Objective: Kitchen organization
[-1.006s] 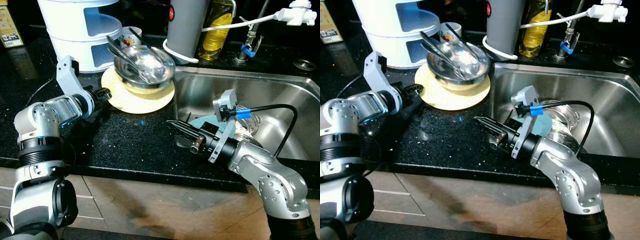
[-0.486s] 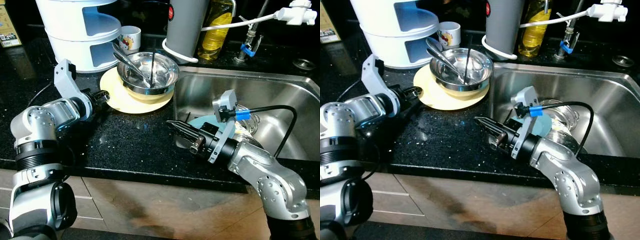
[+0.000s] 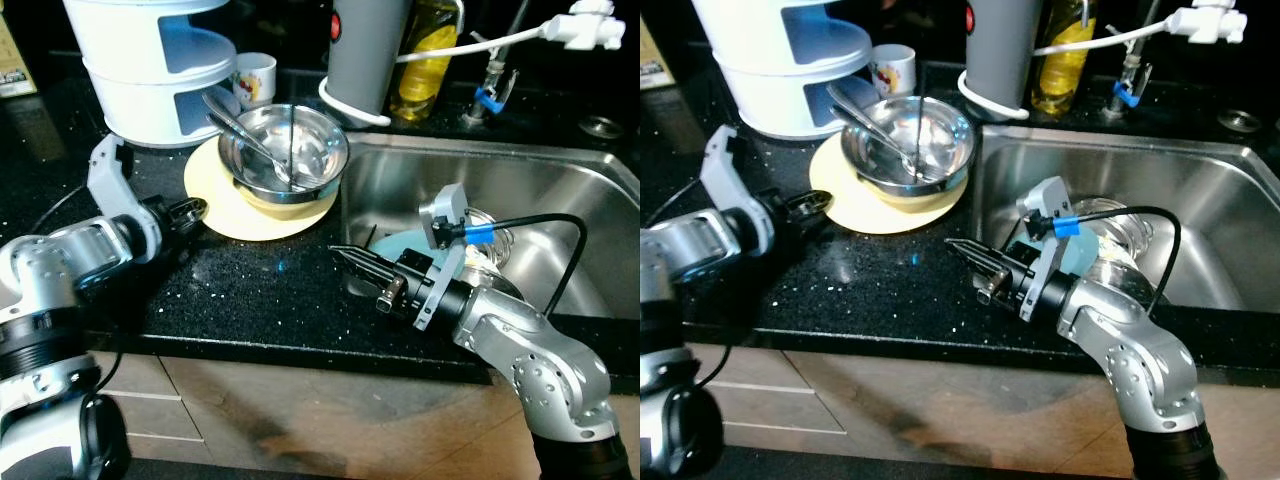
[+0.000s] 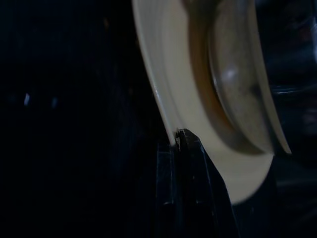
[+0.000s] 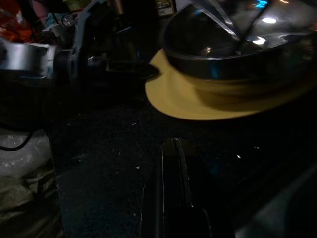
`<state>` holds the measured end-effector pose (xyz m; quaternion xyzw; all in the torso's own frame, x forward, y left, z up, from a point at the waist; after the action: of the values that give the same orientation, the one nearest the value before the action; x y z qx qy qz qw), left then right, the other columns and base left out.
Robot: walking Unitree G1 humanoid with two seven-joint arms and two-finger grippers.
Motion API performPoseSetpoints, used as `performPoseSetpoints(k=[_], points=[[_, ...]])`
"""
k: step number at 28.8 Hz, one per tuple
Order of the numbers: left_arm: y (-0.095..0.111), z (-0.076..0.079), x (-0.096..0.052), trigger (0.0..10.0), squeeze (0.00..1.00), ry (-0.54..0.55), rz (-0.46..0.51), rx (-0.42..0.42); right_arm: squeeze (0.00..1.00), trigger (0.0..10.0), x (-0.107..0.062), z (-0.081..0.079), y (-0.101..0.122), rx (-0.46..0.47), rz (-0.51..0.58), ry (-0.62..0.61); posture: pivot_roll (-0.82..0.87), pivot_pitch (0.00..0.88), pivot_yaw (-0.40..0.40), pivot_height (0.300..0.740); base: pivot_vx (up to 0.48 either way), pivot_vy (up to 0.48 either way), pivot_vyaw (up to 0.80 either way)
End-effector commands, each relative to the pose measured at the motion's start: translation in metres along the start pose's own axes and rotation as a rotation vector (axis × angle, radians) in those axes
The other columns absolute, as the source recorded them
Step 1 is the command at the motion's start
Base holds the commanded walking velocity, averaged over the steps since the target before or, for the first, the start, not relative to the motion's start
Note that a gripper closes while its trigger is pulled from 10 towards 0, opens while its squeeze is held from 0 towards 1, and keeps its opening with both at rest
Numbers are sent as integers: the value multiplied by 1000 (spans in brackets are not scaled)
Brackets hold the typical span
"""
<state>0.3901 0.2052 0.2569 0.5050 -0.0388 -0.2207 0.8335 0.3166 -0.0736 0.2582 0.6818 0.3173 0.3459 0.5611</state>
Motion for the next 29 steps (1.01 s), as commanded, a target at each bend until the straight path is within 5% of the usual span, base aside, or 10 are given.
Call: performPoseSetpoints(k=[1,11,29], points=[[-36,-22,-4,0,0,88,-158,-24,0,10000,-3,-1,0,-9,1,1,57,201,-22,740,0,0,0],[-57,-27,-29,0,0,55,-279,-28,0,10000,-2,0,0,-9,-10,7,59,209,-28,740,0,0,0],[-70,-27,-29,0,0,75,-310,-48,0,10000,-2,2,-4,1,-25,-1,55,204,-28,740,0,0,0]])
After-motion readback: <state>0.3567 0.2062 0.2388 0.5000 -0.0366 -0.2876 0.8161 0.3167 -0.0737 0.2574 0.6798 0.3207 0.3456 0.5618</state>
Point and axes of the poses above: a point about 5 cm out from each wrist's last joint towards the gripper, its own x axis pointing out of the wrist towards the gripper, its own y axis along the axis of the wrist's last joint, z = x × y, the point moved 6 cm from there along x, pointing out of the wrist towards the gripper, and after that the axes turned 5 degrees about x, right-handed, at the moved point
